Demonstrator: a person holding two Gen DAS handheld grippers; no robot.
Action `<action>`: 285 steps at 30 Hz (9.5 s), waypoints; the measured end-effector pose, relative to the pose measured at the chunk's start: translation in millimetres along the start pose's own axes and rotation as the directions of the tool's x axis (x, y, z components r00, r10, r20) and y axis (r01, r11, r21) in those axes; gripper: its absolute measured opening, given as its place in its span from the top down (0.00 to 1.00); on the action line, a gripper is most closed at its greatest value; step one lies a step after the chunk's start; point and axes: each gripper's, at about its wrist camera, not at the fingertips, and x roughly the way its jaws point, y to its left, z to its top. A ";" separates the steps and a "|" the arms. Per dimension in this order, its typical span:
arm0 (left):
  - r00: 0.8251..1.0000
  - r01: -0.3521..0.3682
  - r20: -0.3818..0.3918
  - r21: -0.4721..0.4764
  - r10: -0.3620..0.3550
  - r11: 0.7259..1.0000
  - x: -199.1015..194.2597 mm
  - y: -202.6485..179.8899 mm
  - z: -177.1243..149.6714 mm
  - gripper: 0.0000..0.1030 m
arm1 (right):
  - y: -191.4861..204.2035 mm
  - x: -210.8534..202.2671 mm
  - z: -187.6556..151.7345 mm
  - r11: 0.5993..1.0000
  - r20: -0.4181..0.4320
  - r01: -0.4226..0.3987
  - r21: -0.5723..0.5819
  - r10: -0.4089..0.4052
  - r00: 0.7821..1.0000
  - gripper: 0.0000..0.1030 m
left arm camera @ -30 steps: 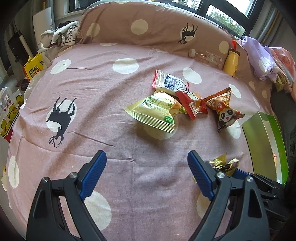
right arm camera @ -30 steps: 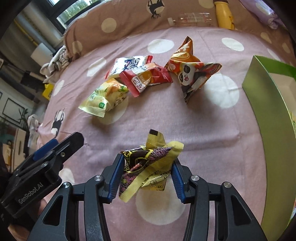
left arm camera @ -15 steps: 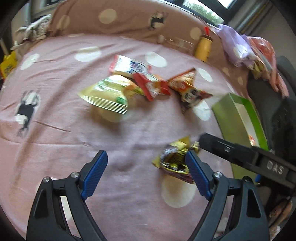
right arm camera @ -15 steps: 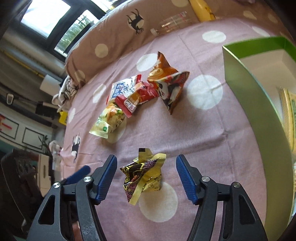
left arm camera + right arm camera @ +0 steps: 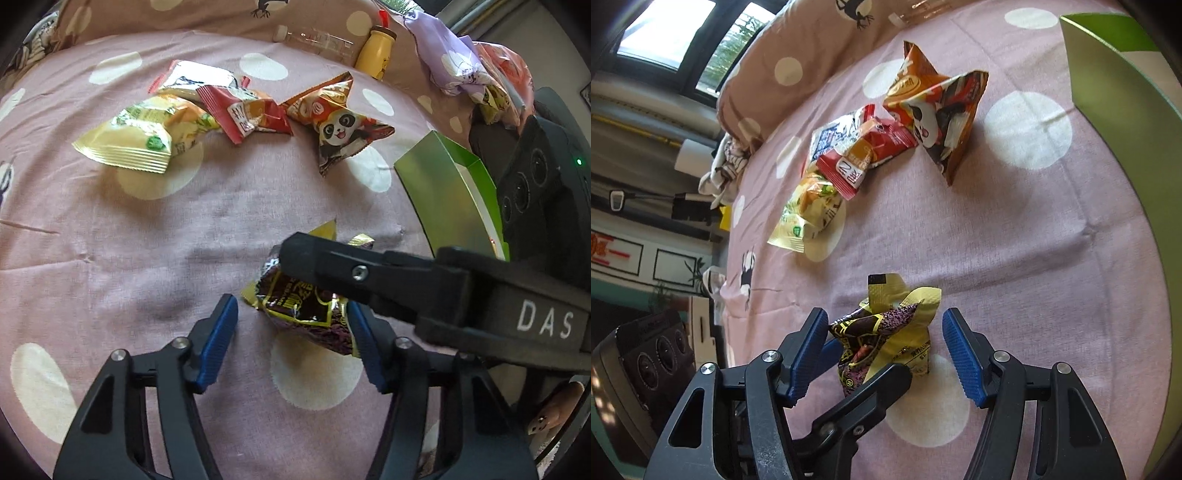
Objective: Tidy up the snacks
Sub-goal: 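Carry the gold wrapper into the green box and open the right gripper, then move the right gripper back to the white red-edged snack pack, then grasp the white red-edged pack with the right gripper and lift it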
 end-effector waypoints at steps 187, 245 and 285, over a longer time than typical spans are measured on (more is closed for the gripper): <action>0.900 -0.203 0.377 -0.085 0.220 0.975 -64.8 48.9 14.6 0.10 | 26.2 -66.9 -6.5 0.928 0.502 0.373 0.025 -0.334 0.798 0.20; 0.913 -0.327 0.139 -0.316 0.384 0.891 -66.6 127.2 19.8 0.05 | 114.7 47.8 96.9 0.906 0.177 0.354 -0.232 -0.319 0.931 0.40; 0.995 -0.093 0.049 0.085 0.089 0.992 10.4 -7.0 -7.1 0.53 | -18.9 -15.3 -10.3 0.984 0.092 0.158 0.081 -0.165 0.982 0.32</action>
